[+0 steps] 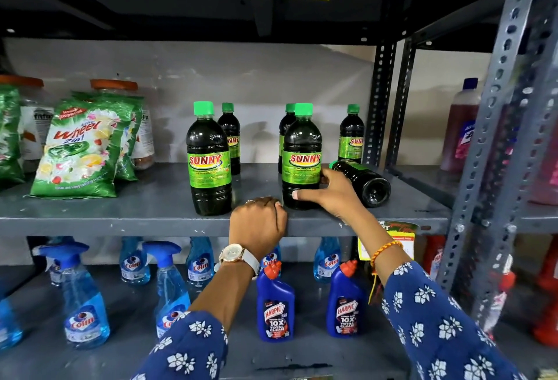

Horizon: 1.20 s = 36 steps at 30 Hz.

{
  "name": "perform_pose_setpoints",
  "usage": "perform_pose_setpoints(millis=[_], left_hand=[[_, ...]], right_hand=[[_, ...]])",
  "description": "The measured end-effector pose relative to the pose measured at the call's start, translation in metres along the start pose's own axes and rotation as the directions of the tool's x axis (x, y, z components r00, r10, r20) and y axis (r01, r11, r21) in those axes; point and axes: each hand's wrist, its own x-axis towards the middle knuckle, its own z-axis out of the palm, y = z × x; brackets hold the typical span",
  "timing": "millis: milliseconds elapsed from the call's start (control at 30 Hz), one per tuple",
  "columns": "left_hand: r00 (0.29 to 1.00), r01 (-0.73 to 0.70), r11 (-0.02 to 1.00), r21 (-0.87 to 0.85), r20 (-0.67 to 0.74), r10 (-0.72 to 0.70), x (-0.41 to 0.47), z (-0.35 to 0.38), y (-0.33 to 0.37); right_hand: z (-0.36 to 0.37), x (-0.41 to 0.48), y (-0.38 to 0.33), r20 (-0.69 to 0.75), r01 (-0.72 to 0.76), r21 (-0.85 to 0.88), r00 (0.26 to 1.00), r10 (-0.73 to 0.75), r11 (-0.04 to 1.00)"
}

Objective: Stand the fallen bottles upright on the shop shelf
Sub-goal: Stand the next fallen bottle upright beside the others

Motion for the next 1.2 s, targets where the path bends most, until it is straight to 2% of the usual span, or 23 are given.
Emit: perform_pose_setpoints(millis=[567, 667, 733, 800, 833, 867, 900, 967, 1033, 1067, 1133, 1200], left_hand=[[1.000, 0.008, 1.000, 0.025, -0.020, -0.007, 0.000, 0.001, 0.004], [0.995, 0.054, 0.995, -0.082, -0.081, -0.061, -0.002, 0.001, 0.006], [0.975, 0.094, 0.967, -0.238, -0.175, -0.138, -0.010, -0.003, 0.011], [0.967, -0.022, 0.958, -0.286, -0.248, -0.052, -0.017, -0.007, 0.037], [0.973, -0.100, 0.954, -0.284, -0.227, 0.035, -0.019, -0.007, 0.053], [0.977, -0.164, 0.945, -0.282, -0.181, 0.116, -0.020, -0.005, 0.071], [0.977, -0.202, 0.937, -0.284, -0.132, 0.170, -0.019, -0.003, 0.089], [0.979, -0.205, 0.939, -0.275, -0.069, 0.193, -0.013, 0.004, 0.118], [0.988, -0.152, 0.957, -0.246, -0.013, 0.154, -0.006, 0.010, 0.136], [0.991, -0.131, 0.967, -0.219, 0.002, 0.135, -0.004, 0.012, 0.139], [0.992, -0.125, 0.979, -0.164, -0.001, 0.126, -0.001, 0.017, 0.142], [0.992, -0.127, 0.981, -0.145, -0.002, 0.128, 0.002, 0.018, 0.140]], right_hand=[[-0.008, -0.020, -0.005, 0.045, 0.040, 0.008, 0.998, -0.041, 0.999], [-0.019, -0.026, -0.008, 0.090, 0.015, -0.038, 0.996, -0.011, 0.999], [-0.037, -0.025, -0.012, -0.076, 0.011, -0.053, 0.997, -0.015, 0.999], [-0.065, -0.017, -0.016, -0.319, 0.023, -0.091, 0.946, -0.051, 0.996], [-0.077, -0.009, -0.019, -0.367, -0.021, -0.173, 0.929, -0.044, 0.985], [-0.084, -0.001, -0.021, -0.354, -0.091, -0.308, 0.935, -0.025, 0.947], [-0.086, 0.006, -0.022, -0.300, -0.152, -0.474, 0.954, 0.004, 0.867], [-0.079, 0.015, -0.022, -0.188, -0.187, -0.776, 0.980, 0.062, 0.603], [-0.068, 0.021, -0.014, -0.122, -0.148, -0.926, 0.988, 0.096, 0.347], [-0.065, 0.023, -0.010, -0.114, -0.138, -0.947, 0.989, 0.098, 0.289], [-0.070, 0.026, -0.004, -0.138, -0.163, -0.940, 0.985, 0.100, 0.299], [-0.082, 0.026, 0.001, -0.170, -0.191, -0.885, 0.982, 0.088, 0.424]])
